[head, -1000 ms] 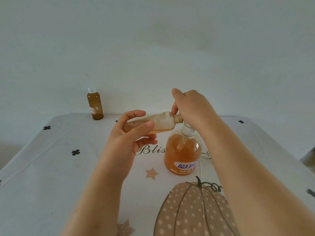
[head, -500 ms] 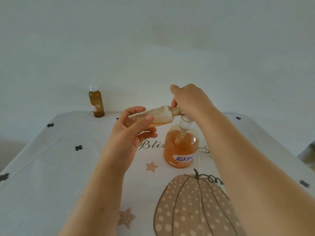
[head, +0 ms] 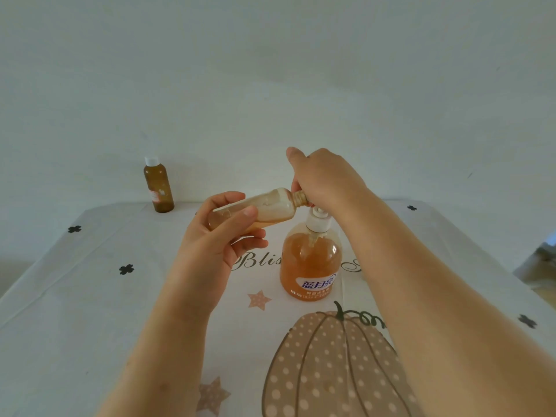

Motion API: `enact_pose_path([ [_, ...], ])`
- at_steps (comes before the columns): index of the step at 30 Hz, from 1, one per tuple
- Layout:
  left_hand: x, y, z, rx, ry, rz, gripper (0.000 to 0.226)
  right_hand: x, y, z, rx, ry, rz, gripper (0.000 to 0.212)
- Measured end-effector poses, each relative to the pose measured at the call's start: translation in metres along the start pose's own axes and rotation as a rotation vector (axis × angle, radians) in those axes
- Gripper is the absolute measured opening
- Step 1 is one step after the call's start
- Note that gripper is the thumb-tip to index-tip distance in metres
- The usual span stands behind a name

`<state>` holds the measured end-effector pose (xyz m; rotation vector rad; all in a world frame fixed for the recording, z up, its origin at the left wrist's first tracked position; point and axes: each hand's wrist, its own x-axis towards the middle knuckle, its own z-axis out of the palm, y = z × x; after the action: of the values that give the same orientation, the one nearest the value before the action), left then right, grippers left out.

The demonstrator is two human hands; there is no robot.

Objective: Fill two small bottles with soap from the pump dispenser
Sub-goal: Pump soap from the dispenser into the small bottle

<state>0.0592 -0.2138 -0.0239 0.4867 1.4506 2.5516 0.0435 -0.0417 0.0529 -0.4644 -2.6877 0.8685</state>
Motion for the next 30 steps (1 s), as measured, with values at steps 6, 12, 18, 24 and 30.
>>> enact_pose_path([
  [6,0.003,-0.001,-0.004,0.024,0.013,-0.006,0.038,0.002,0.005,0.008,0.022,-0.007,0.011,0.061],
  [12,0.004,-0.003,-0.005,0.039,0.004,-0.015,0.038,0.0,0.009,0.01,0.051,-0.019,0.02,0.059],
  [18,0.003,-0.003,-0.005,0.051,-0.009,-0.009,0.036,-0.001,0.008,0.01,0.036,-0.017,0.04,0.059],
  [24,0.001,-0.003,-0.002,0.043,-0.02,0.015,0.037,-0.002,0.001,0.001,0.022,-0.033,0.062,0.057],
  [30,-0.004,-0.001,0.0,0.023,-0.025,0.032,0.049,-0.003,-0.004,-0.004,-0.018,-0.063,0.068,0.059],
])
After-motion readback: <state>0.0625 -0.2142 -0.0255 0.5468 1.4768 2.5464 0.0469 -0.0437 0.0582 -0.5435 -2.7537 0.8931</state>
